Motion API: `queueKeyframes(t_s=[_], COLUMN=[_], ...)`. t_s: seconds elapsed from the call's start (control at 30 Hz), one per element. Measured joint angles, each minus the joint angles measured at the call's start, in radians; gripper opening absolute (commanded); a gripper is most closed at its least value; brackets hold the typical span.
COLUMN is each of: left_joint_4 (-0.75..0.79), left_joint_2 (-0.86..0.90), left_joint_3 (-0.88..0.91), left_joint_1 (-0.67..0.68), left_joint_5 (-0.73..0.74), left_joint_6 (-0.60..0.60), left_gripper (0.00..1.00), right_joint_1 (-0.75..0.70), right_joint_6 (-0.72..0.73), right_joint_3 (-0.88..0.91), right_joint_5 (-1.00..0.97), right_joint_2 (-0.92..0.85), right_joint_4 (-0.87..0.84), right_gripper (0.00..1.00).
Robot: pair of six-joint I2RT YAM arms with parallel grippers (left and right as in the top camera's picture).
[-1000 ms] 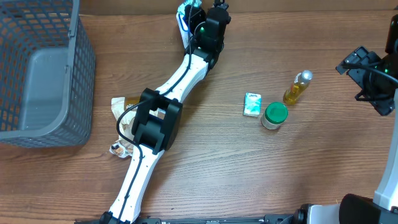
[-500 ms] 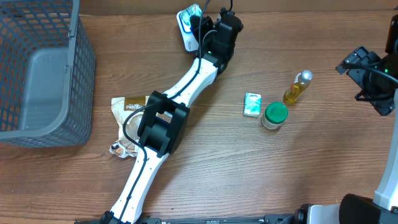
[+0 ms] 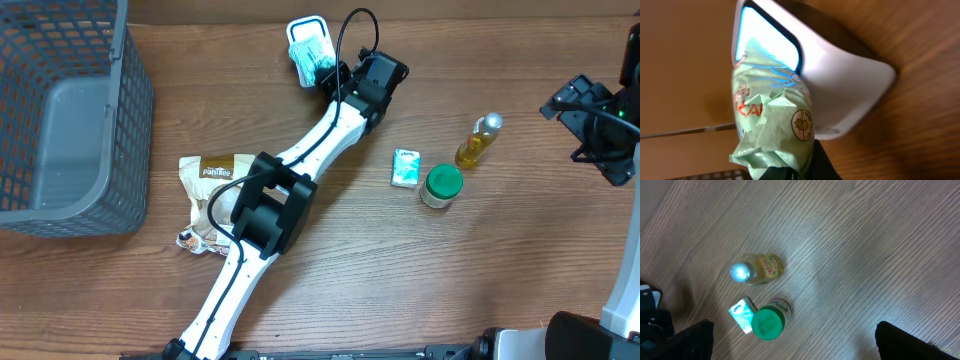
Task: Scan the item barcode
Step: 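Press the wet-wipes pack against the scanner face with the left gripper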
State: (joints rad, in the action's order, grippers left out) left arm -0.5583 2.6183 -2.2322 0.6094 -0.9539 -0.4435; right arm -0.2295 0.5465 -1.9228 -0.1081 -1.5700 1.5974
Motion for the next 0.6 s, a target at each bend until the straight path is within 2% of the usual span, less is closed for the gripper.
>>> queueKeyframes(t_s=[0.37, 0.47, 0.6], left_joint_4=[-0.204, -0.3, -0.427], left_joint_2=[-0.033, -0.094, -0.224], left_joint_3=[0.0, 0.005, 0.013], left_joint_1=[0.034, 0.037, 0.026], left_joint_5=[0.112, 0.263, 0.532], left_joint_6=[0.148, 0.214, 0.369], left_gripper=[0.04, 0.04, 0.05], right_joint_1=[0.0, 0.0, 0.0], right_joint_6=[0.0, 0.0, 0.0], right_joint_3=[0.0, 0.0, 0.0], right_joint_5=[0.0, 0.0, 0.0], right_joint_2=[0.0, 0.0, 0.0], right_joint_4=[0.0, 0.0, 0.0], right_gripper=[1.0, 1.0, 1.0])
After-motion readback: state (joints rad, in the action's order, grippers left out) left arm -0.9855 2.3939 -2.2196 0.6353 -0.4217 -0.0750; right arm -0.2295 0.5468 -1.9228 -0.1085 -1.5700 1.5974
